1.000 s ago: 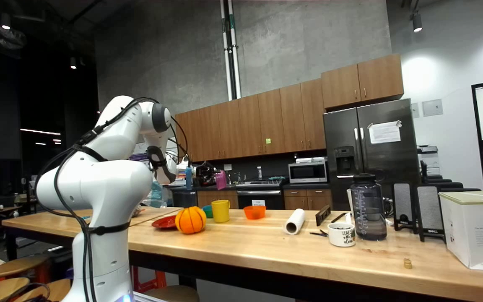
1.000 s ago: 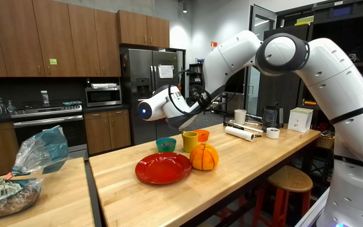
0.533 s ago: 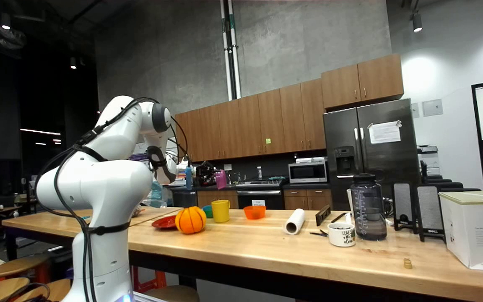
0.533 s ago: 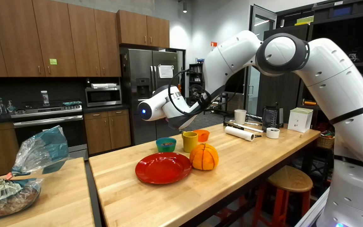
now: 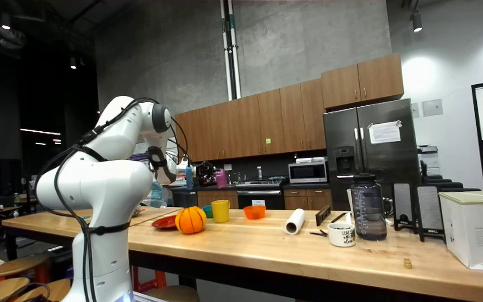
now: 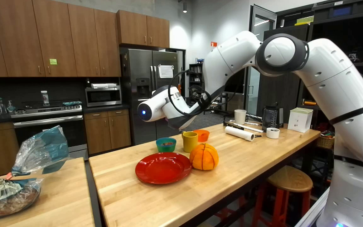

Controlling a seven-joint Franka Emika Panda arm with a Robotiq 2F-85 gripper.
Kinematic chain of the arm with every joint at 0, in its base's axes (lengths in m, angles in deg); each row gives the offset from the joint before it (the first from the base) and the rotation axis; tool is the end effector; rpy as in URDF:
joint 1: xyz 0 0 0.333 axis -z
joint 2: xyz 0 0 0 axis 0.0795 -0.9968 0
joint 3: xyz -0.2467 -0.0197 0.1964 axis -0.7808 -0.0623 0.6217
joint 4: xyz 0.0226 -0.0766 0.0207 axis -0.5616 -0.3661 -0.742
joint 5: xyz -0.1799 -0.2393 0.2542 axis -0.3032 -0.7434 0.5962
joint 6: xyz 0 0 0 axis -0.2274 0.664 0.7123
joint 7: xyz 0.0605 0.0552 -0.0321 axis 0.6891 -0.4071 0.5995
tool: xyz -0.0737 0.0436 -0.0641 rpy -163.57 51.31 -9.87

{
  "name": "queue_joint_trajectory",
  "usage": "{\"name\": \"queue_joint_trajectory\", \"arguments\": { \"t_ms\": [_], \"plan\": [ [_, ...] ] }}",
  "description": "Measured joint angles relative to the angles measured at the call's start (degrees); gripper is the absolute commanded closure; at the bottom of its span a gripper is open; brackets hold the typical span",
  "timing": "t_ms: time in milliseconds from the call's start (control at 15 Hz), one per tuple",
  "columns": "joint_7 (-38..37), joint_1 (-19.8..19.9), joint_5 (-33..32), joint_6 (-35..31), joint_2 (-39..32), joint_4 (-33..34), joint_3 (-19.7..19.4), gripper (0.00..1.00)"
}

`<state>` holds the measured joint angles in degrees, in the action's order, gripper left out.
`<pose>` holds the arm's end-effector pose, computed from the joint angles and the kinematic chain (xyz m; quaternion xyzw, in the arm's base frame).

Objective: Pour the contents in the purple bowl into the blue bowl.

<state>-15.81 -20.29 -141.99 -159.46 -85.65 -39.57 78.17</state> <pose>0.6510 0.2698 0.3544 0.7396 0.0212 0.3889 0.5490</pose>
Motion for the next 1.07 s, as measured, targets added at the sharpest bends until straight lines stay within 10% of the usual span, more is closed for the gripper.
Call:
{"name": "queue_joint_trajectory", "arguments": {
  "t_ms": [1067],
  "plan": [
    [-1.76, 0.00, -1.25, 2.17, -0.43, 0.47, 0.33, 0.99]
  ]
}}
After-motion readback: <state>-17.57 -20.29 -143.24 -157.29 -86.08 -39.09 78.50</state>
